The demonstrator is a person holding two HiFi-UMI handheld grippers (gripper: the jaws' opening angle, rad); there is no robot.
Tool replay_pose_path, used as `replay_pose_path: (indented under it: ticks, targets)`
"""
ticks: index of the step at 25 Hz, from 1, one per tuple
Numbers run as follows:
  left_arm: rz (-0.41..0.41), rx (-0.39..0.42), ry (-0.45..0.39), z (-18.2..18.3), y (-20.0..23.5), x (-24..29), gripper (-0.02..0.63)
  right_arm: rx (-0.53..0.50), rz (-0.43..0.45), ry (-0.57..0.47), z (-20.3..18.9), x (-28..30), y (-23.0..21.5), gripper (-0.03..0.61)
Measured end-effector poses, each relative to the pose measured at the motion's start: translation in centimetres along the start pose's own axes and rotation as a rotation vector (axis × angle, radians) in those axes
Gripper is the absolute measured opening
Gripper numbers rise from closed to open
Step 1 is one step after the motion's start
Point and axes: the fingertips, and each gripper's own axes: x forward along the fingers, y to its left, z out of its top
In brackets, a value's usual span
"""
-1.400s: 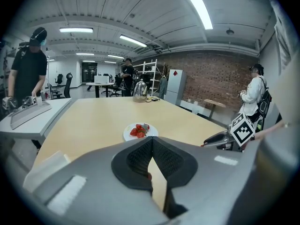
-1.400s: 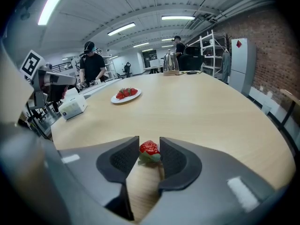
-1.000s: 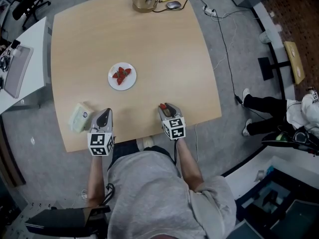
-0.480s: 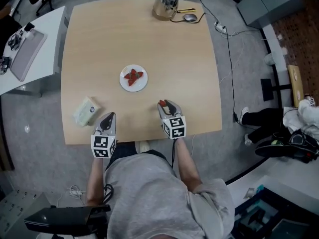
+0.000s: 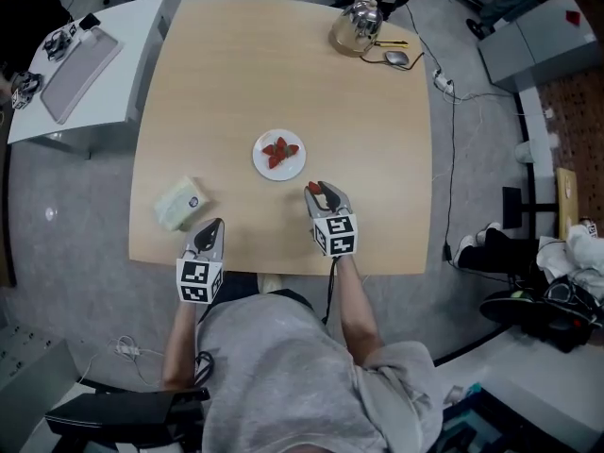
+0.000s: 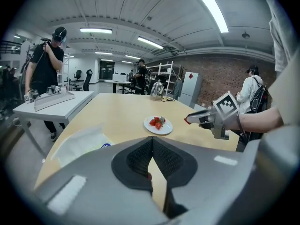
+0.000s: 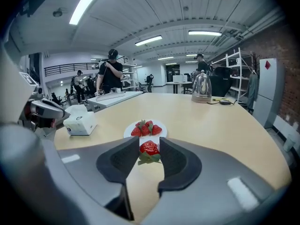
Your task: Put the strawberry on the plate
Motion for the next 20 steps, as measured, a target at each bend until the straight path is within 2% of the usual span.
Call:
replay_pose_path:
  ticks: [9, 15, 20]
  targets:
    - [0.027, -0.025, 0.012, -0.9, 1.2, -0.1, 0.020, -0.029, 0.045, 0.006, 1.3, 3.8, 0.7, 0.140]
    - [0.035, -0.100, 0.009, -0.9, 2.4, -0.1, 0.020, -0.031, 0.068, 0.024, 1.1, 6.0, 1.3, 0.140]
    - [0.049, -0.114, 0.020, -1.4, 3.6, 0.2, 0.020, -0.032, 0.075, 0.044, 0.6, 7.6, 1.5, 0.140]
